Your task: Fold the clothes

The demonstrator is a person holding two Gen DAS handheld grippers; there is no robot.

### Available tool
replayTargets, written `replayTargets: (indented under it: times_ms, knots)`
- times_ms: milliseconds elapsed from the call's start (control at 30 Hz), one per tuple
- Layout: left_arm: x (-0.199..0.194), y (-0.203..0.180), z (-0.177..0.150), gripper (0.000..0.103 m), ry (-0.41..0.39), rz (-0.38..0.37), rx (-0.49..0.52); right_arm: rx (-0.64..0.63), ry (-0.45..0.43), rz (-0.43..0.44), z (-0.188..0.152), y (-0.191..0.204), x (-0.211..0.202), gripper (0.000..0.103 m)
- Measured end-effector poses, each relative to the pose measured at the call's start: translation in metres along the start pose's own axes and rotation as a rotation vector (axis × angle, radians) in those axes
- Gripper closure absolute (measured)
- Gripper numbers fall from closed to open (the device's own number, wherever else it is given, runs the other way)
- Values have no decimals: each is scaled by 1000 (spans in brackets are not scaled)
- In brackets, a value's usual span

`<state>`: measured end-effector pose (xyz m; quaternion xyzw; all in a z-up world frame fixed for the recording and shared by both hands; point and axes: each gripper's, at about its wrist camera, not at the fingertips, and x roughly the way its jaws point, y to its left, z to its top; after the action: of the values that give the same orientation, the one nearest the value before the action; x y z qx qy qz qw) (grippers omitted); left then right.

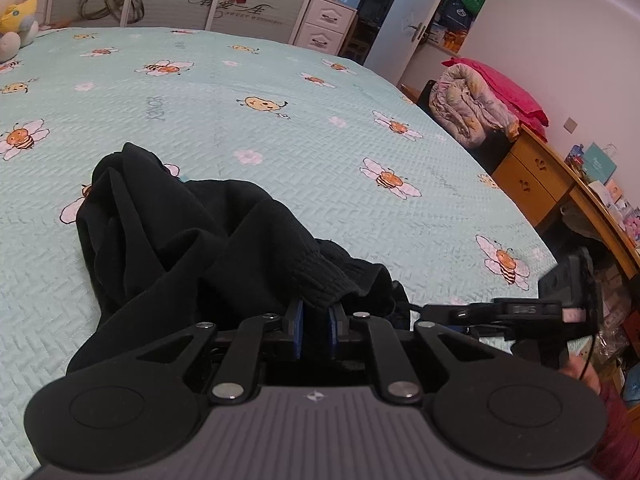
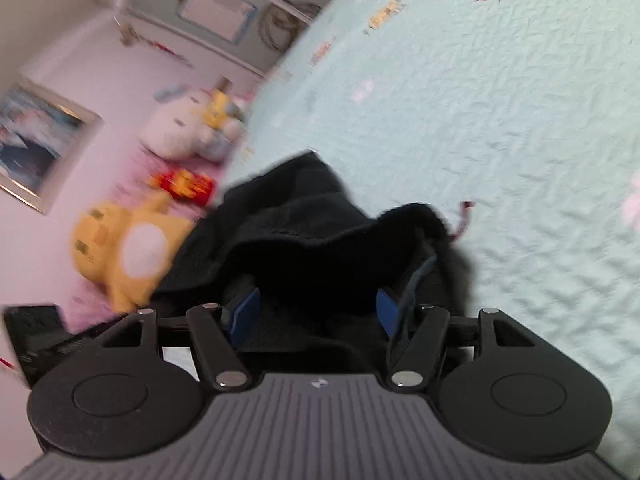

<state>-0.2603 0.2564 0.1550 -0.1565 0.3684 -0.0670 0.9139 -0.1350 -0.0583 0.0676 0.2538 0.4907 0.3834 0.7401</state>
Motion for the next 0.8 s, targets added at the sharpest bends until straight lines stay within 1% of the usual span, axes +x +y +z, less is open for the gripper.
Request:
replayTargets:
  times_ms: [100,167,267,333,400,467,500,567,667,700,767,800]
  knots:
    - [1,1,-2,91,5,-21,-10,-158,125,-161,15,39,35,38]
    - [1,1,-1,91,4,-31,-27,-302,213,-188,18,73,67,38]
    - [0,2,4,91,-4,-47,-45,-517,304,-192,15,119,105,38]
    - [-1,5,4,91,-5,-50,-60,-671,339,-197,9,140,114,38]
    - [-1,10,2,91,-10,-65,-81,-716,331,-221,10,147,109,38]
    - [0,15,0,91,-13,-78,-103,-715,268,-232,14,146,90,38]
    - [2,17,0,91,-12,-80,-113,-696,249,-222,15,146,76,37]
    - [5,19,-1,91,-9,-81,-126,-625,227,-173,18,137,57,35]
    - [6,18,-2,91,-9,-70,-114,-519,169,-103,22,129,33,34]
    - [5,17,-3,91,-12,-59,-101,-485,133,-80,22,125,28,34]
    - [2,20,-5,91,-14,-35,-81,-396,42,-21,14,103,11,34]
    - [1,22,-6,91,-11,-25,-79,-352,-16,-34,8,89,4,34]
